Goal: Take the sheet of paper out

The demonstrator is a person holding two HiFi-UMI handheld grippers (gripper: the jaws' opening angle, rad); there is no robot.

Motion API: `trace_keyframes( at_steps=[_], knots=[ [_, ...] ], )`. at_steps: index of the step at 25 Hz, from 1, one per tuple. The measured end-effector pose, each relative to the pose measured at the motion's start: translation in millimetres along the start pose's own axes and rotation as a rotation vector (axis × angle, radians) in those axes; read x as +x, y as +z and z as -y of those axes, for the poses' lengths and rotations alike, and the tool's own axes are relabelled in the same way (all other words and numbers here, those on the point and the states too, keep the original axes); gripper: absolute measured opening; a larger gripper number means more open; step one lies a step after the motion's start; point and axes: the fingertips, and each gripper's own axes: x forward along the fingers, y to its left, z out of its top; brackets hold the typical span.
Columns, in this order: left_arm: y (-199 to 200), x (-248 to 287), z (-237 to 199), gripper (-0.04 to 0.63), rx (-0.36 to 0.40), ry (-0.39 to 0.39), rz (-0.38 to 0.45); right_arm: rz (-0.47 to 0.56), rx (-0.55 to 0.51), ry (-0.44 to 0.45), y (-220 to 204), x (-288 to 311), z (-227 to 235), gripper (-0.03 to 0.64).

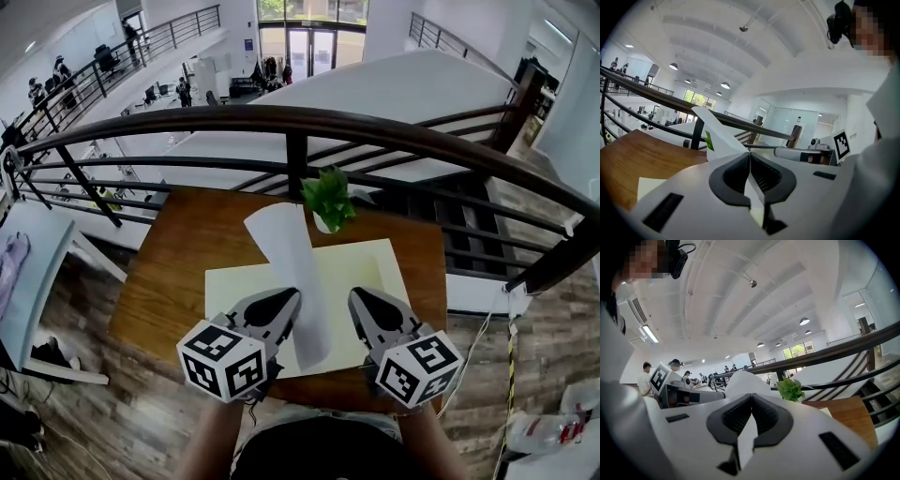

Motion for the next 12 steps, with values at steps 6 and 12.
trace_keyframes(
  at_steps=[6,12],
  knots=[
    [-3.9,-0.7,-1.1,0.021,-0.012,-0.002,-0.011,-0.018,-0.013,0.002,-3.7,1.8,-2.3,0.026],
    [-7.5,1.5,0.6,0.021,-0.017,-0.004,-0.020,-0.026,-0.021,0.004,-6.8,-0.5,0.8,0.026]
  ],
)
